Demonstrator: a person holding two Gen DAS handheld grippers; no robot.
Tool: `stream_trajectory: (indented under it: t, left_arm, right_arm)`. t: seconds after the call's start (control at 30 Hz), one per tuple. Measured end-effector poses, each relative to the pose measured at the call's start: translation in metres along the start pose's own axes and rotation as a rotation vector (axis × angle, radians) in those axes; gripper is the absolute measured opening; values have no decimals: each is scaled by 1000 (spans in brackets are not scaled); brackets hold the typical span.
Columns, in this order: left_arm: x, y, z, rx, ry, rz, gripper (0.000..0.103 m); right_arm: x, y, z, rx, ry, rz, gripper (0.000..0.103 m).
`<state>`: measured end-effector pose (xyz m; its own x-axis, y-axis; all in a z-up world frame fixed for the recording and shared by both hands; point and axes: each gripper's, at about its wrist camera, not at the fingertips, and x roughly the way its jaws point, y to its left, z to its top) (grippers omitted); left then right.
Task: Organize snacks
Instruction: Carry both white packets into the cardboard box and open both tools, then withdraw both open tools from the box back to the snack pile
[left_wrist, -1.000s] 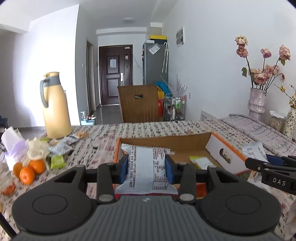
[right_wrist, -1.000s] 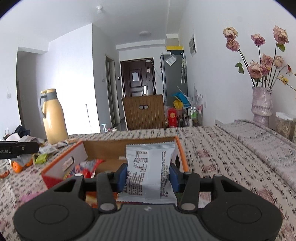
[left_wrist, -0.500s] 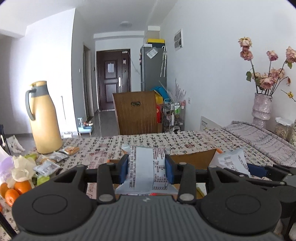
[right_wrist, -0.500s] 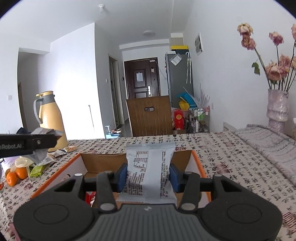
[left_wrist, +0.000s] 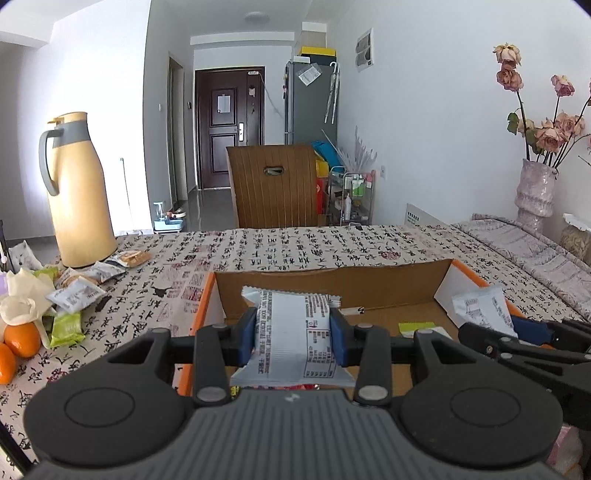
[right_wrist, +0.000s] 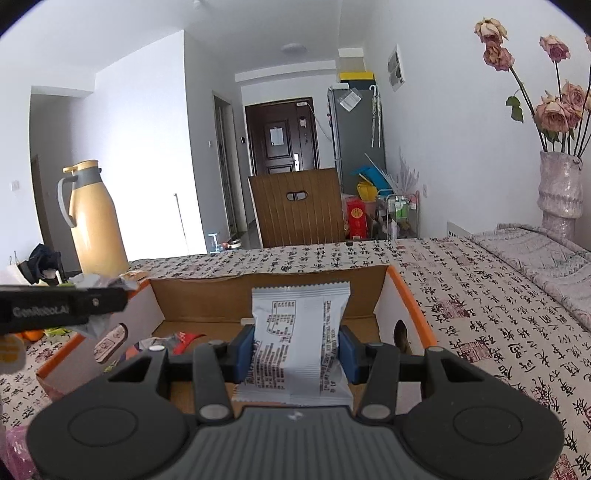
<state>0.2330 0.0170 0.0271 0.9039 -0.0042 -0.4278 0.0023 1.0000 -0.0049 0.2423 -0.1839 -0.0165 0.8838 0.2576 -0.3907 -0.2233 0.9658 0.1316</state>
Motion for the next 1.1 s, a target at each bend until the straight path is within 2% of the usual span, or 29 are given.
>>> stream_trajectory:
  t: [0.1,0.17,0.23,0.27,0.3,0.37,0.93,1.1]
  left_arm:
    - [-1,0,-1,-8,-2,-6,43]
    - [-4,1,-2,-18,-18,2,59]
    - [-9,2,-1,-29,-48,14,84]
    - [-11,2,-1,-38,-60,21,92]
    - [-12,4,-1,-49,-71,33,103]
    - [-14,6,-1,-67,-85,42,103]
    - [-13,10,2,-91,-80,39,103]
    - [-15,12,7,-102,-81,48,103]
  right_arm:
    - [-2,2,-1,-8,-2,3,48]
    - [-2,2,-2,-8,-3,0,49]
    - [-5,-1,-1,7,-15,-1,66]
    - [-6,-2,-1,16,-25,-7,81]
    - [-7,-3,-1,22,-35,-15,94]
    - [-8,-5,-1,38,-48,-20,103]
    - [-6,-7,-1,49,-41,-28,103]
    - [-16,-2,6,29,-67,-25,103]
